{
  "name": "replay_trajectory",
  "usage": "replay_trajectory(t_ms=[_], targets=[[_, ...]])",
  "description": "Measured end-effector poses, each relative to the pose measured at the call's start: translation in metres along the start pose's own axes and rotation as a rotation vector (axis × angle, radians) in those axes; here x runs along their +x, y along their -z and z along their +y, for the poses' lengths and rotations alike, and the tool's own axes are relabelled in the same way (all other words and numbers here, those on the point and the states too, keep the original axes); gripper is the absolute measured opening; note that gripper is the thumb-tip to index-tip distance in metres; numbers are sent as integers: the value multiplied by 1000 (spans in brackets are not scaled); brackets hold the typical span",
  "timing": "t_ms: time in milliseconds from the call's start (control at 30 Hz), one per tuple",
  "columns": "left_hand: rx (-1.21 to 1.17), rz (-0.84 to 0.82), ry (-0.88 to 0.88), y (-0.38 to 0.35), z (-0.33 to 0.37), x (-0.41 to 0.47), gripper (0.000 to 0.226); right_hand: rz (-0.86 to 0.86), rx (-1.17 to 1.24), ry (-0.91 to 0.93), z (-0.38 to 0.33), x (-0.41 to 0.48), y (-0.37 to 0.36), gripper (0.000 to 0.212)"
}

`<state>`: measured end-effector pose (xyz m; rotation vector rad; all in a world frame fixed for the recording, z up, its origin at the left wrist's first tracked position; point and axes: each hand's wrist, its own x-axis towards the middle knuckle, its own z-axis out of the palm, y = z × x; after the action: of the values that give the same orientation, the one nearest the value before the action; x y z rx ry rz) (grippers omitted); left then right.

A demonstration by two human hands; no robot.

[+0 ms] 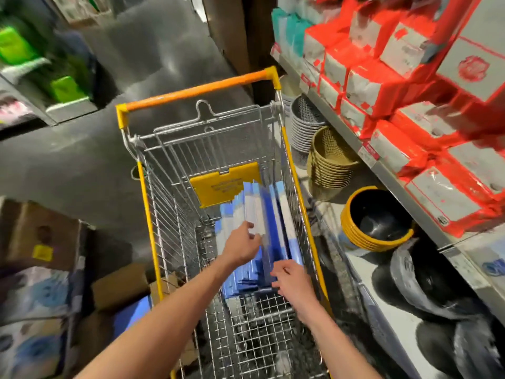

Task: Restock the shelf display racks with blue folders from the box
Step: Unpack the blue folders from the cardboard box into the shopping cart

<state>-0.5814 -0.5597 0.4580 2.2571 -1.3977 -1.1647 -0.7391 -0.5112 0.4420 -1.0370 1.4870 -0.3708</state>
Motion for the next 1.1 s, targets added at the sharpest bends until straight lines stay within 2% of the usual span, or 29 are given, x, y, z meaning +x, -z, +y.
replay_trajectory(t_ms=[233, 367, 533, 667, 767, 933, 1100], targets=[[-170, 141, -52, 31, -56, -60, 32, -18, -24, 55, -5, -26, -59, 23], [-308, 236, -71, 49, -96, -97, 25, -27, 22, 85, -6, -52, -98, 13], [-510, 393, -48, 80, -179, -170, 19, -28, -21, 196, 3, -118, -174, 14], [-630, 434, -41, 98, -263, -243, 19, -8, -19, 283, 15, -178, -244, 15], [-729, 445, 30, 106, -339, -299, 18, -63, -131, 270, 33, -226, -311, 17], [-665, 406, 166, 112, -446, -362, 19, -247, -307, 236, 72, -286, -402, 13], [-605, 402, 237, 116, -514, -389, 22, -279, -422, 167, 107, -307, -460, 18]])
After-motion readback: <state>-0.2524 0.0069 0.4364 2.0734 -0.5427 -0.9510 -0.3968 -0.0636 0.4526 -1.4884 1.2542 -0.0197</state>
